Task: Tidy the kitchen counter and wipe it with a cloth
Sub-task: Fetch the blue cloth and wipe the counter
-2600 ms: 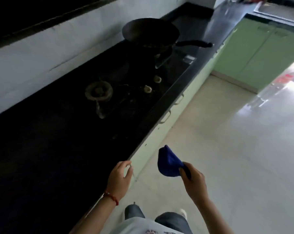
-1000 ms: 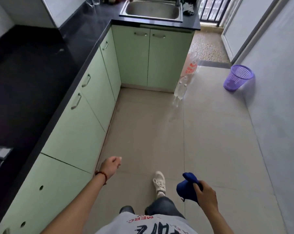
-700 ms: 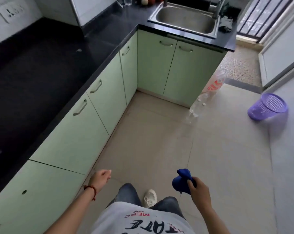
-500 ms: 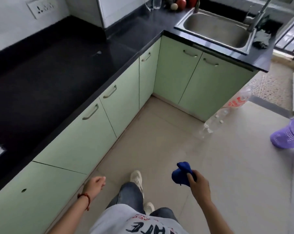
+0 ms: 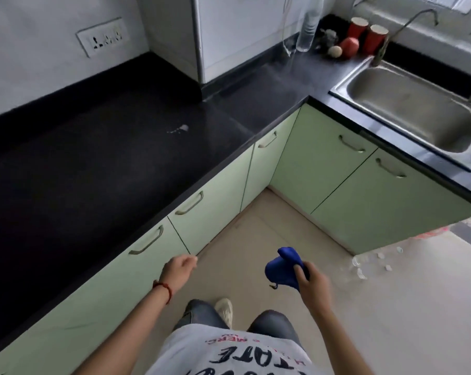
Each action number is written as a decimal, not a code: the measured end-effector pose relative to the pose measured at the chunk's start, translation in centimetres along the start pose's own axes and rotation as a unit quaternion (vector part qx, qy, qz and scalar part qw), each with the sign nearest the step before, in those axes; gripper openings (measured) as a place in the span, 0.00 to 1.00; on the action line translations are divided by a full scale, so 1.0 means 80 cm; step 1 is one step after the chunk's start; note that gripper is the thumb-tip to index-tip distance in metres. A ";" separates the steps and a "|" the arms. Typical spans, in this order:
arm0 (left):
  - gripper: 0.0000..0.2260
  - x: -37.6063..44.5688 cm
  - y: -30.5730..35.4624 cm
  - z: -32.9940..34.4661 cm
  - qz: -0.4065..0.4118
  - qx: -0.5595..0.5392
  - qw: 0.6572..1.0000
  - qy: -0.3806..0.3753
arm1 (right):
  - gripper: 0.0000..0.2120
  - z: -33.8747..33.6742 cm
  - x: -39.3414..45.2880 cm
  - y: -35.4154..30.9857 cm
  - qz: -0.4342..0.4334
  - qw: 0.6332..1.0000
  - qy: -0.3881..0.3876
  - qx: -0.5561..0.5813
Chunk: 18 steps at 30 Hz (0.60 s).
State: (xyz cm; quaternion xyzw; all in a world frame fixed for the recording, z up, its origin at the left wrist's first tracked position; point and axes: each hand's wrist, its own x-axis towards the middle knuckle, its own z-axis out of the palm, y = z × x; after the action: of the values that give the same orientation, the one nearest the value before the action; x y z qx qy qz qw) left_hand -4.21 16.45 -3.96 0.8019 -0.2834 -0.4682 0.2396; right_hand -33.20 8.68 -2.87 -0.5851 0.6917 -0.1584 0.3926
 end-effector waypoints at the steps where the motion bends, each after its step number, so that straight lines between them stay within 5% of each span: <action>1: 0.10 0.009 0.025 -0.004 0.023 0.005 1.000 0.006 | 0.05 -0.003 0.014 -0.014 -0.012 1.000 -0.003 0.003; 5: 0.09 0.043 0.100 -0.016 0.107 -0.003 0.992 0.063 | 0.06 -0.008 0.082 -0.074 -0.063 0.998 -0.020 0.001; 10: 0.25 0.097 0.141 -0.039 0.175 0.062 0.962 0.198 | 0.07 -0.013 0.188 -0.172 -0.166 0.985 -0.041 -0.006; 15: 0.17 0.146 0.157 -0.056 0.099 0.125 0.942 0.294 | 0.11 -0.026 0.283 -0.288 -0.332 0.942 -0.023 -0.048; 18: 0.19 0.168 0.161 -0.062 0.010 0.152 0.939 0.307 | 0.18 -0.021 0.322 -0.349 -0.460 0.885 0.015 -0.073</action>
State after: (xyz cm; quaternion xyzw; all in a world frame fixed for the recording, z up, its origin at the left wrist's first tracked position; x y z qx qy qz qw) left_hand 2.59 -1.45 -1.64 0.9306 -0.2724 -0.1479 0.1947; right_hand -15.42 -23.22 7.92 -0.8622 0.3598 -0.2792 0.2218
